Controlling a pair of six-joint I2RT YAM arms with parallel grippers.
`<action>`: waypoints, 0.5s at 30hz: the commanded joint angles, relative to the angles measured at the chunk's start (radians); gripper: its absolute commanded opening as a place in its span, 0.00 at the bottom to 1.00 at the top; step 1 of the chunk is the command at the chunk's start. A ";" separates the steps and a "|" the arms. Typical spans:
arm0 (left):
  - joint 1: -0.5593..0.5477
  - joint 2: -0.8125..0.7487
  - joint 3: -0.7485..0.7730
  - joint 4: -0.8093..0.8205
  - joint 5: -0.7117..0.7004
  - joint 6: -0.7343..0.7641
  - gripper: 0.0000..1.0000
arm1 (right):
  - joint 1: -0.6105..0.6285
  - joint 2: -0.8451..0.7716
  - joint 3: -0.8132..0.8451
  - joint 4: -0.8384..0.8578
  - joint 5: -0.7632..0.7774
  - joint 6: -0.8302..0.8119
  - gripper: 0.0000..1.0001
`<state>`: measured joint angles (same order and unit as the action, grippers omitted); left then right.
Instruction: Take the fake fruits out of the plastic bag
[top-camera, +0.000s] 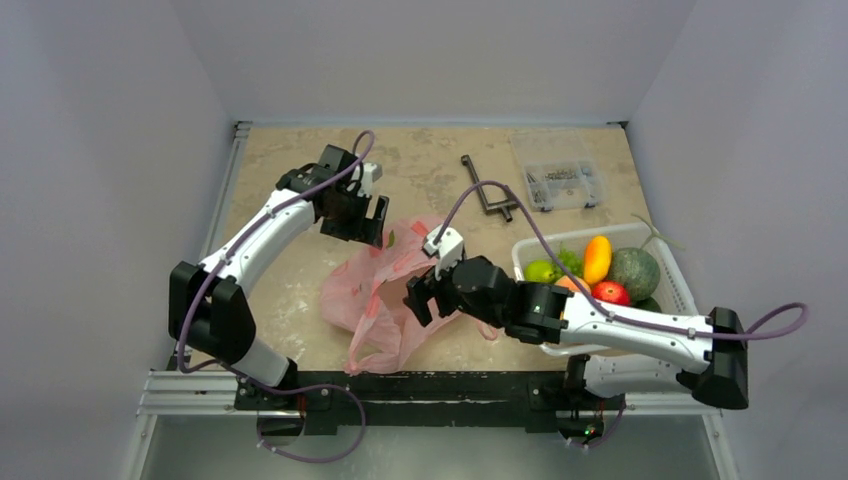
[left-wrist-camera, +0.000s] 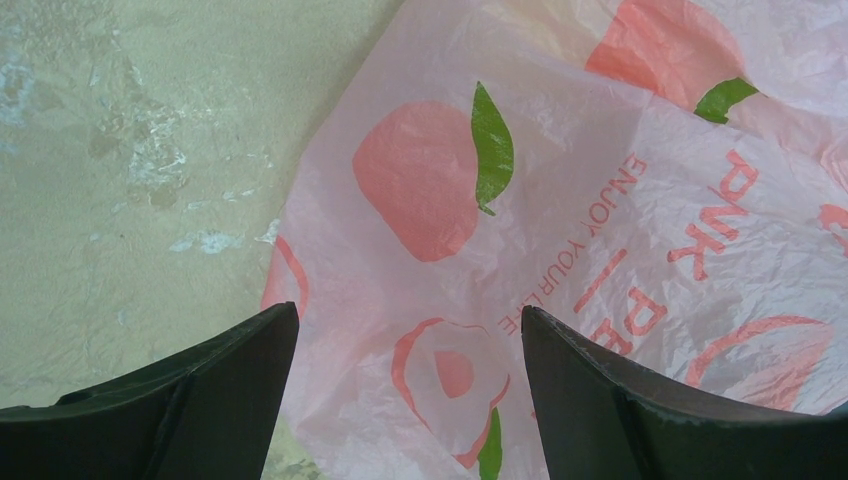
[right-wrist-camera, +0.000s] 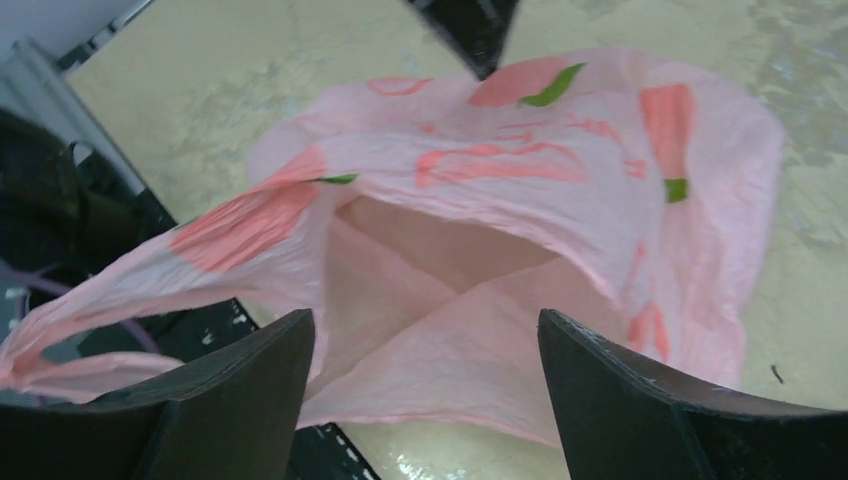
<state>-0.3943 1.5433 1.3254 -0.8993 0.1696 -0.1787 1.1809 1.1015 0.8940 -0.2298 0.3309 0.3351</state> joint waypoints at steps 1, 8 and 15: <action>-0.003 0.011 0.011 0.006 0.009 0.015 0.82 | 0.069 0.045 0.048 0.064 0.002 -0.082 0.74; -0.009 0.029 0.016 0.000 0.002 0.018 0.82 | 0.104 0.036 -0.073 0.163 0.014 -0.017 0.43; -0.009 0.043 0.020 0.039 0.071 -0.003 0.83 | 0.142 0.167 -0.147 0.323 0.218 0.013 0.42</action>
<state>-0.3962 1.5803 1.3254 -0.9035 0.1753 -0.1787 1.3155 1.1999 0.7830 -0.0555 0.3950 0.3141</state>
